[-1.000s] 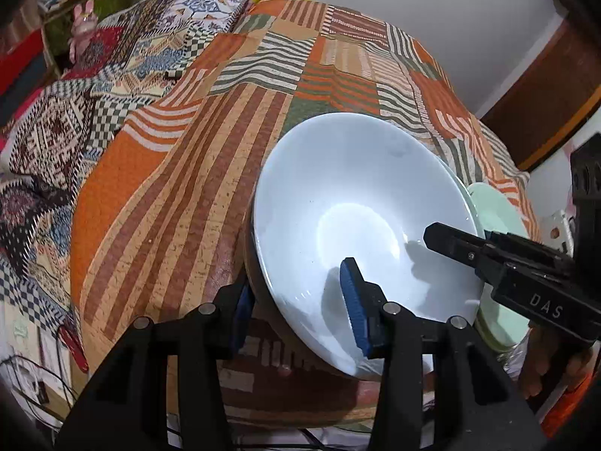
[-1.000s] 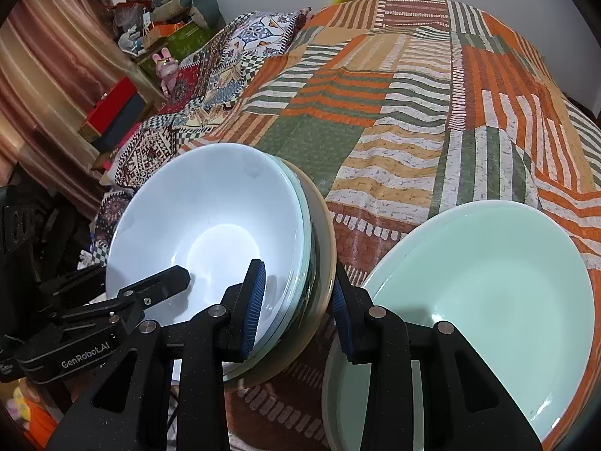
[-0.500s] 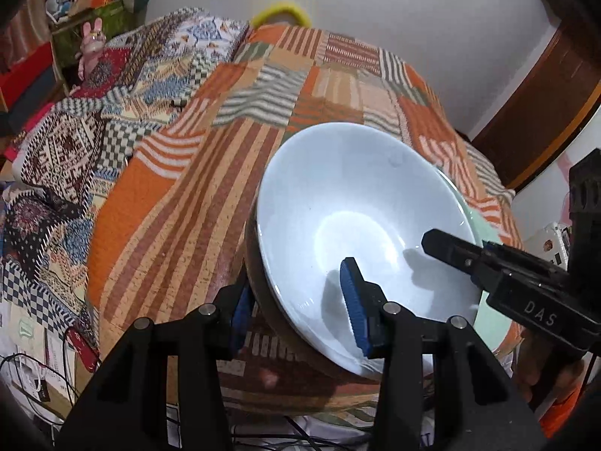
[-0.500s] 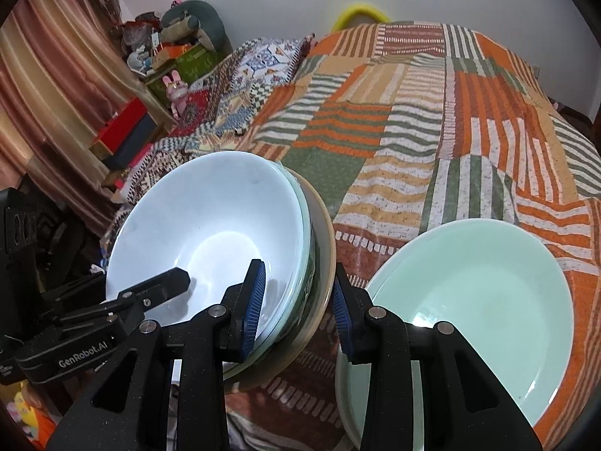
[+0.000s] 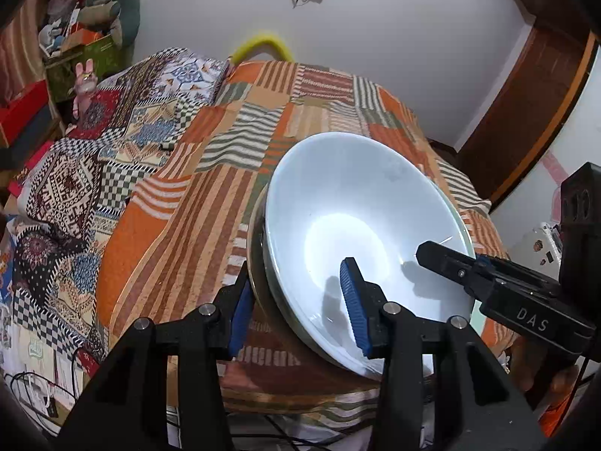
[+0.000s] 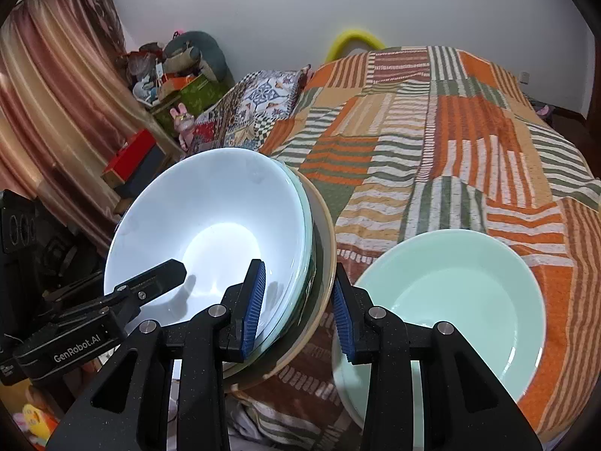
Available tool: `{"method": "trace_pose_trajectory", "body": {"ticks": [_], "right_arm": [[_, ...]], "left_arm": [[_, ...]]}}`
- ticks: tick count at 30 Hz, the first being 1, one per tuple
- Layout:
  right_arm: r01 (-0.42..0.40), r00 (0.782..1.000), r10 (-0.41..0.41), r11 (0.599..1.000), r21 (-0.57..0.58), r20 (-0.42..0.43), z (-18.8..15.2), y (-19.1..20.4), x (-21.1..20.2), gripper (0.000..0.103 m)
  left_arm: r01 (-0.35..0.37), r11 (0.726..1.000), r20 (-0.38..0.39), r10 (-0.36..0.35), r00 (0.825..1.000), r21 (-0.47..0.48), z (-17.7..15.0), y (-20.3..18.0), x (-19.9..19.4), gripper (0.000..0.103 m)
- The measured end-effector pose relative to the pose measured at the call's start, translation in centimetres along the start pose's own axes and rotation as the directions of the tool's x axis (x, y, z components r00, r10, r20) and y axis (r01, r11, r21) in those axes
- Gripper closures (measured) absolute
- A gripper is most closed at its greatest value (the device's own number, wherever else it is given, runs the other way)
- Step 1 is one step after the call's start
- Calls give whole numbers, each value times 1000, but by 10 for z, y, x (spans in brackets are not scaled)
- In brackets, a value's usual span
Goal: Organize plates and bowls
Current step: 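Lower the spotted white bowl into the pale green bowl on the stack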
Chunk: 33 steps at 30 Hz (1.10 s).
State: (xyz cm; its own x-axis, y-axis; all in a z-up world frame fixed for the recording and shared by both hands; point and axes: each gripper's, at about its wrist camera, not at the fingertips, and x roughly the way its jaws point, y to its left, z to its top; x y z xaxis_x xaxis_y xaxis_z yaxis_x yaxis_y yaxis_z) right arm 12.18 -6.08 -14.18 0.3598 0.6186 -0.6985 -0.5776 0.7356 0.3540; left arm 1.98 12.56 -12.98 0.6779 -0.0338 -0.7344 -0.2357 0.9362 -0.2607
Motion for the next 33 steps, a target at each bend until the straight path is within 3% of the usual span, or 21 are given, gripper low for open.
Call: {"method": "trace_pose_trajectory", "body": {"ticks": [16,33], "right_arm": [[25,995,-31,997,66,92,-9,-30,-43,71],[85,987,-104,985,148,123,-25,-71,-72,71]], "left_arm": [[45,995,19,-47,999,91,5,-54,-9,58],[115,980,-72,-105,992,159,-1,-102,17,58]]}}
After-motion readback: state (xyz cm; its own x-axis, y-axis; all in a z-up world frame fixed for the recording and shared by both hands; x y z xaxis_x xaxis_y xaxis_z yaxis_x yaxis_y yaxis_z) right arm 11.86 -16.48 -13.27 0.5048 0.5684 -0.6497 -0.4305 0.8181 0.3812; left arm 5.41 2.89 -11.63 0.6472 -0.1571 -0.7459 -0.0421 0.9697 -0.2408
